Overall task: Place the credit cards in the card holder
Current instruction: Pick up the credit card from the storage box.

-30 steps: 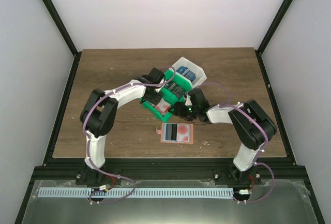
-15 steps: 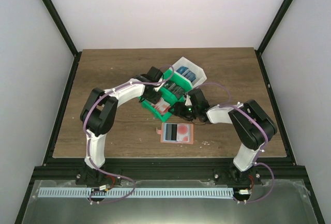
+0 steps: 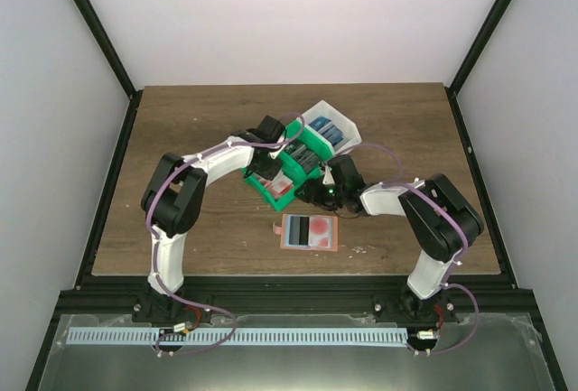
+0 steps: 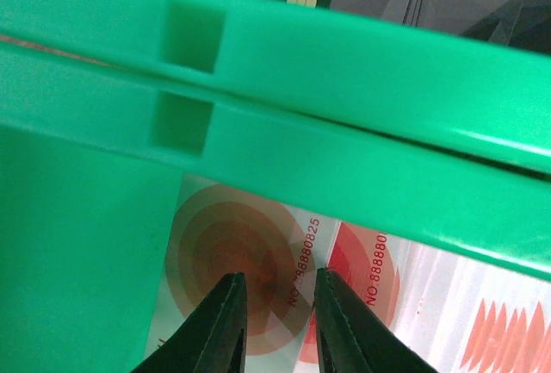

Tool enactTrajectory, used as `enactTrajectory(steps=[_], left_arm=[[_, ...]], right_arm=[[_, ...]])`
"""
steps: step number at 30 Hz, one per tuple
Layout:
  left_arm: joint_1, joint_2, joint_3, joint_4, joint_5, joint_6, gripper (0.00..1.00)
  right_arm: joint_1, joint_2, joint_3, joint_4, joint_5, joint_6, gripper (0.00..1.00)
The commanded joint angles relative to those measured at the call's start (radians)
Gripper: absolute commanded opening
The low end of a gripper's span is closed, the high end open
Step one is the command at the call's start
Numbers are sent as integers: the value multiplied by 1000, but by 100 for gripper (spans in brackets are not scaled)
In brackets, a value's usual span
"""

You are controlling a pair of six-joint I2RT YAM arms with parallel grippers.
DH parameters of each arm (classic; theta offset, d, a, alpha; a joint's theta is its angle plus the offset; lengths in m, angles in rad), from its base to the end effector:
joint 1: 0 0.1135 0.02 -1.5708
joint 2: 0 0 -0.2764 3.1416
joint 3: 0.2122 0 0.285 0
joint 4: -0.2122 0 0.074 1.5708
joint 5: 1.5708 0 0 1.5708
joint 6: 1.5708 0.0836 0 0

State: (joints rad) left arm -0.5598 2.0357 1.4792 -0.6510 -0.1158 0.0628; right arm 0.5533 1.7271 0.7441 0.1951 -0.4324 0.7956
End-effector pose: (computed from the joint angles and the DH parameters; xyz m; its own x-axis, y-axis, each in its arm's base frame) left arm 0.4017 -0.2403 0.1176 -0.7596 0.5496 -0.3479 0.5414 0.8306 0.1301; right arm 0.2991 0.2259 0.0817 -0.9425 0.1801 -0.2815 -0.0791 0.6980 0.7117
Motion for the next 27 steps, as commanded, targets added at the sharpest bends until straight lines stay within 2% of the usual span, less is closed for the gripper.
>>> enactTrajectory(steps=[1, 9, 20, 27], left_arm=[[9, -12, 13, -3, -28, 2, 25], [10, -30, 24, -2, -54, 0, 23], [9, -38, 24, 5, -55, 2, 20], [9, -39, 19, 16, -73, 3, 18]], right_arm=[[7, 26, 35, -65, 37, -30, 58], [10, 23, 47, -73, 55, -34, 57], [26, 10, 19, 132, -105, -2, 64], [66, 78, 89, 56, 22, 79, 65]])
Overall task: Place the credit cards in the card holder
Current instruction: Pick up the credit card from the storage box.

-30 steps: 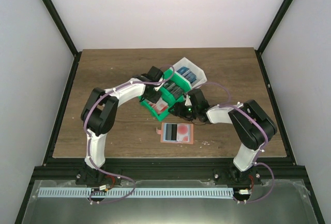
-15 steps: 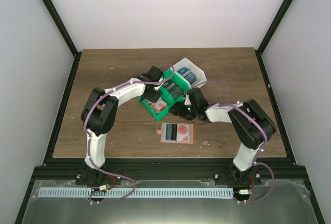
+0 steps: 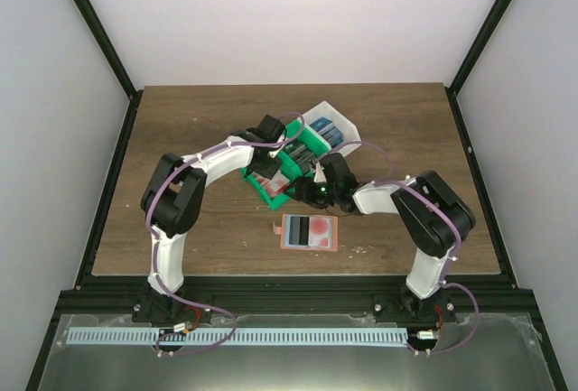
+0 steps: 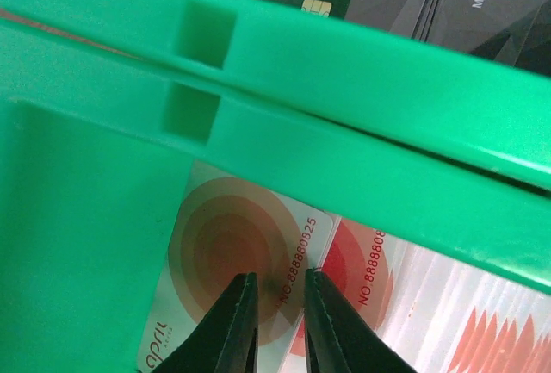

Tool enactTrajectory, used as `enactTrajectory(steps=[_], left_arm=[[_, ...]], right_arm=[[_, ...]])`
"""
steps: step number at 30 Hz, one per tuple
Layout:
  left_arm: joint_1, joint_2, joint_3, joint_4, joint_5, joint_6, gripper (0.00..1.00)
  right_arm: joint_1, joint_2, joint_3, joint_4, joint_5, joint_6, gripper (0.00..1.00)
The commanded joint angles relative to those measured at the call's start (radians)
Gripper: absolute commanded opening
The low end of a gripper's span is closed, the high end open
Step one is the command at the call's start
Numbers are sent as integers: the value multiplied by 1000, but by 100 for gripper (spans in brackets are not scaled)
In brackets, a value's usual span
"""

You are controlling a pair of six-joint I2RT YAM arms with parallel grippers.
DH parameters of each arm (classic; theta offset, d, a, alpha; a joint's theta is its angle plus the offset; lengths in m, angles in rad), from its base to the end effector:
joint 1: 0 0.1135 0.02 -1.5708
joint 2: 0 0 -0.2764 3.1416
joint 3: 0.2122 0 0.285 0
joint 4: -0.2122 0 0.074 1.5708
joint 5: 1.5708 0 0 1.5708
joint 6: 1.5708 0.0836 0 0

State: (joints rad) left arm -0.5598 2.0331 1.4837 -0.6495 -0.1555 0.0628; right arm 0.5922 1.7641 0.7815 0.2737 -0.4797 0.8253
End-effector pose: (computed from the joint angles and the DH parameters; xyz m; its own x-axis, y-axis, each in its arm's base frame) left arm 0.4044 -0.2381 0.1207 -0.7579 0.5482 -0.3536 0.5255 0.8343 0.1668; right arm 0.3021 0.2498 0.0898 -0.9438 0.1507 -0.2942 -0.1362 0.6337 0.7615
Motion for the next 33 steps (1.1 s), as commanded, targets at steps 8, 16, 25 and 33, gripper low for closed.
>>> enactTrajectory(steps=[8, 16, 25, 33], left_arm=[[11, -51, 3, 36, -71, 4, 16], [11, -60, -16, 65, -153, 11, 15], [9, -53, -45, 96, -229, 33, 15], [10, -36, -59, 106, -254, 54, 16]], right_arm=[[64, 77, 93, -129, 223, 107, 61], [64, 83, 92, -179, 299, 132, 59], [66, 86, 88, -176, 295, 127, 59], [67, 93, 88, -171, 281, 121, 59]])
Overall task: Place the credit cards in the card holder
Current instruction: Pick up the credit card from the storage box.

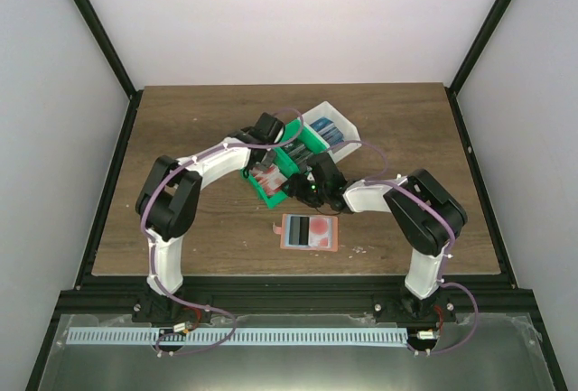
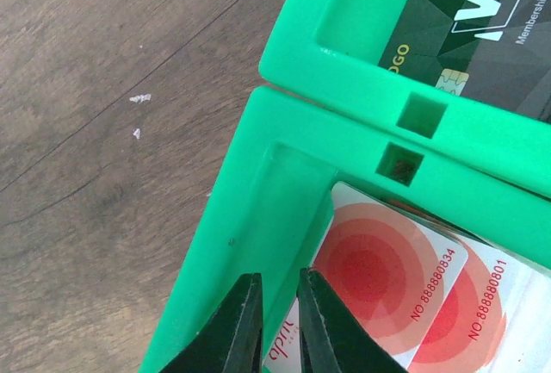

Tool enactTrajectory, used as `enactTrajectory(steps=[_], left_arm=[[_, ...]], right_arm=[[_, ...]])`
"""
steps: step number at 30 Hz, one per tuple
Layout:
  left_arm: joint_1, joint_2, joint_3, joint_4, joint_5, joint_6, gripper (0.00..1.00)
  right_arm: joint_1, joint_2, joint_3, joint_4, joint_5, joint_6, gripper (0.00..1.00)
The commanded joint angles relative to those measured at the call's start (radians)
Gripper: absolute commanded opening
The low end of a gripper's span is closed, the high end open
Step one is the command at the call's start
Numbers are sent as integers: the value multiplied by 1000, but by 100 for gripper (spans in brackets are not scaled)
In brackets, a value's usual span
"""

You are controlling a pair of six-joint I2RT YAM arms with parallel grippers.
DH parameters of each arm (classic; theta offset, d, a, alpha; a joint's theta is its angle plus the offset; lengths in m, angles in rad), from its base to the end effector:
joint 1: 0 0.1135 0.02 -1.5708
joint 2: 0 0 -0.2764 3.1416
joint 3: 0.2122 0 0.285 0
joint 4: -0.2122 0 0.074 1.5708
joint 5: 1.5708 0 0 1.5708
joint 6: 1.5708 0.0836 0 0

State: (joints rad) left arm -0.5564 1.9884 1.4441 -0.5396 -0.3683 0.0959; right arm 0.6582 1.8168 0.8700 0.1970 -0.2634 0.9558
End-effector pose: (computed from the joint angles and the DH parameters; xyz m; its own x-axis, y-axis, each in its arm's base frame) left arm 0.4172 -0.2241 0.1389 -0.7135 0.5490 -0.4353 0.4199 0.8324 0.3615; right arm 0.3126 0.2693 0.0851 -0.9165 0.2882 -0.2773 0.0126 0.7139 0.7001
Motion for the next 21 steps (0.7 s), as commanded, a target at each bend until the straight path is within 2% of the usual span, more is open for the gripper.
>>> enactTrajectory(steps=[1, 5, 11, 16, 21], left_arm=[[7, 12, -17, -8, -37, 21, 16], [3, 12, -23, -7, -11, 25, 20], [-10, 24, -49, 22, -131, 51, 19], [-17, 25, -66, 37, -123, 62, 18], [-29, 43, -74, 48, -193, 68, 17]], right_arm=[[0, 39, 0, -95, 64, -10, 59], [0, 39, 0, -93, 61, -13, 59], [0, 42, -2, -89, 53, -16, 59], [0, 45, -2, -87, 49, -17, 59], [0, 46, -3, -85, 47, -19, 59]])
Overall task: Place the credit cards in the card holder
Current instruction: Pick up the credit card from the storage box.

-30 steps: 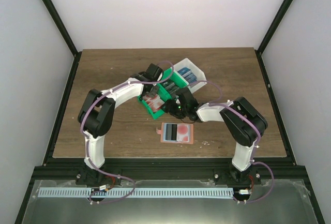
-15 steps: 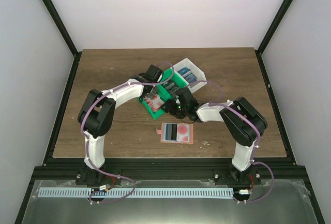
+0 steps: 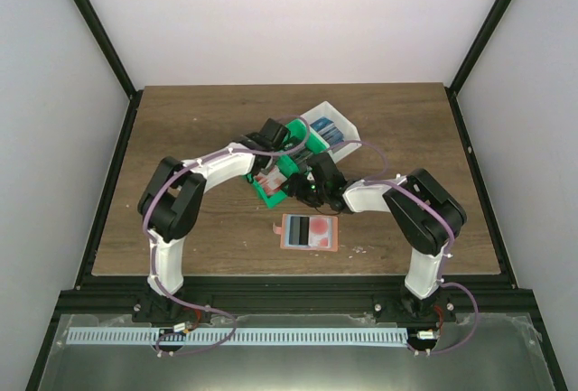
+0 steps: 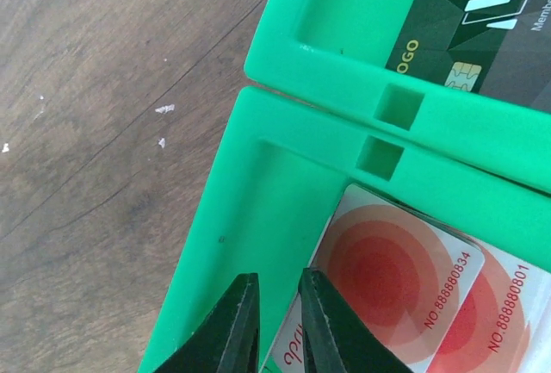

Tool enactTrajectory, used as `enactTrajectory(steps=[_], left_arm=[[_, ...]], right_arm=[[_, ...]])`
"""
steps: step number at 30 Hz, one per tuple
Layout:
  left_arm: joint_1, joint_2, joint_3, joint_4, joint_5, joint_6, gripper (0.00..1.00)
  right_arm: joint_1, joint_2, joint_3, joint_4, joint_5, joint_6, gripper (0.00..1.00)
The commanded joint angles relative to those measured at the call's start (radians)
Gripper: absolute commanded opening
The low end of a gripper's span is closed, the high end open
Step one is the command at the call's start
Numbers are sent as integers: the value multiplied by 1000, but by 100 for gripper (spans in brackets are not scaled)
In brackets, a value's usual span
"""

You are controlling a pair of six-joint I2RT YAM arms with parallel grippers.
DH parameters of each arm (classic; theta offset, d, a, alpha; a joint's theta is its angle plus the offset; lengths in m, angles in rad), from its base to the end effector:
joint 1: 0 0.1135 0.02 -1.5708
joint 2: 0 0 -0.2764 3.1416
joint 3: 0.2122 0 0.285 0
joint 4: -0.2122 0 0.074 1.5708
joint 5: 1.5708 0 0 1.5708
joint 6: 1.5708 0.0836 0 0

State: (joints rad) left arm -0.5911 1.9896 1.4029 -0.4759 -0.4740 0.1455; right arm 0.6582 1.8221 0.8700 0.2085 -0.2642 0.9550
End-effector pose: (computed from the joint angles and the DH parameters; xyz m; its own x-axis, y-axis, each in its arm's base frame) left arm 0.4114 -0.2302 0.1321 -0.6726 0.6068 -0.4236 0.4133 0.7829 0.4651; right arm 0.3134 0.2699 0.0843 -0.9155 0.2882 -0.2808 0.0083 0.7112 0.7029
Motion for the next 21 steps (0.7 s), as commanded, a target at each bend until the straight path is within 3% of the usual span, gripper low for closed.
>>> enactTrajectory(steps=[1, 7, 14, 21], left_arm=[[2, 44, -36, -14, -98, 21, 18], [-16, 36, -71, 33, -153, 35, 18], [-16, 37, -65, 28, -119, 26, 24], [-12, 29, -3, 6, -83, 37, 1]], right_arm=[[0, 41, -3, -96, 49, -18, 59], [0, 42, -5, -94, 46, -19, 59], [0, 38, -6, -90, 44, -19, 59], [0, 35, -10, -86, 37, -19, 59]])
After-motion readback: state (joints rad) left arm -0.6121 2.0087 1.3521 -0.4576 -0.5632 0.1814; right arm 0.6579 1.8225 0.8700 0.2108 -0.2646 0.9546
